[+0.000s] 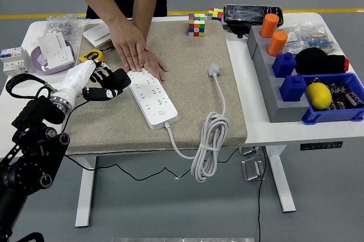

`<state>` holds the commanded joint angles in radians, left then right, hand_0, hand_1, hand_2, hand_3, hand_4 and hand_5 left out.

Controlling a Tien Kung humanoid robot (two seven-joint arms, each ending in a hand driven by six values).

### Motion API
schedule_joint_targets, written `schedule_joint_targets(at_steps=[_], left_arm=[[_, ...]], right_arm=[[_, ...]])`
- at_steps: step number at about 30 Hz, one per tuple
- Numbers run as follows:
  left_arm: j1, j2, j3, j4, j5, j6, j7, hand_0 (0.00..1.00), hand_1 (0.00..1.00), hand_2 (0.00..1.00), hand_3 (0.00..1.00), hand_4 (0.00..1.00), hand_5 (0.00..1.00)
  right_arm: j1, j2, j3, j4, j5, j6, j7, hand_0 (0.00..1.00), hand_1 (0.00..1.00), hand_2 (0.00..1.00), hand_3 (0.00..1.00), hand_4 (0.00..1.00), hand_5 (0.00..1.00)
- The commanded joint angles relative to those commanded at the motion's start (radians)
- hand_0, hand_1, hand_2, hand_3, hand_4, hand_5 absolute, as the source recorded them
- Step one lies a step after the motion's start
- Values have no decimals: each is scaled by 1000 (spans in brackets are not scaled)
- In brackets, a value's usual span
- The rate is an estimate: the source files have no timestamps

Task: Pick up the plug,place it near the board,insert it into the board,press the button

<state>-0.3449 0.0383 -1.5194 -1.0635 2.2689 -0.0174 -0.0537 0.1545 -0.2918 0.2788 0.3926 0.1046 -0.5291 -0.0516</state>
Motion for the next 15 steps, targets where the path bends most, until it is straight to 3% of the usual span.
schedule_joint_targets(at_steps=[5, 15], left_arm=[[33, 0, -39, 21, 0, 13, -2, 461, 456, 374, 328, 582, 116], [51, 0, -50, 69, 0, 5, -6, 462, 481, 383, 338, 617, 127]], right_arm=[[0, 0, 1, 1, -2, -1, 0, 819, 783, 753, 744, 998, 998], [-4, 1, -5, 1, -1, -2, -1, 819, 784, 753, 743, 998, 998]])
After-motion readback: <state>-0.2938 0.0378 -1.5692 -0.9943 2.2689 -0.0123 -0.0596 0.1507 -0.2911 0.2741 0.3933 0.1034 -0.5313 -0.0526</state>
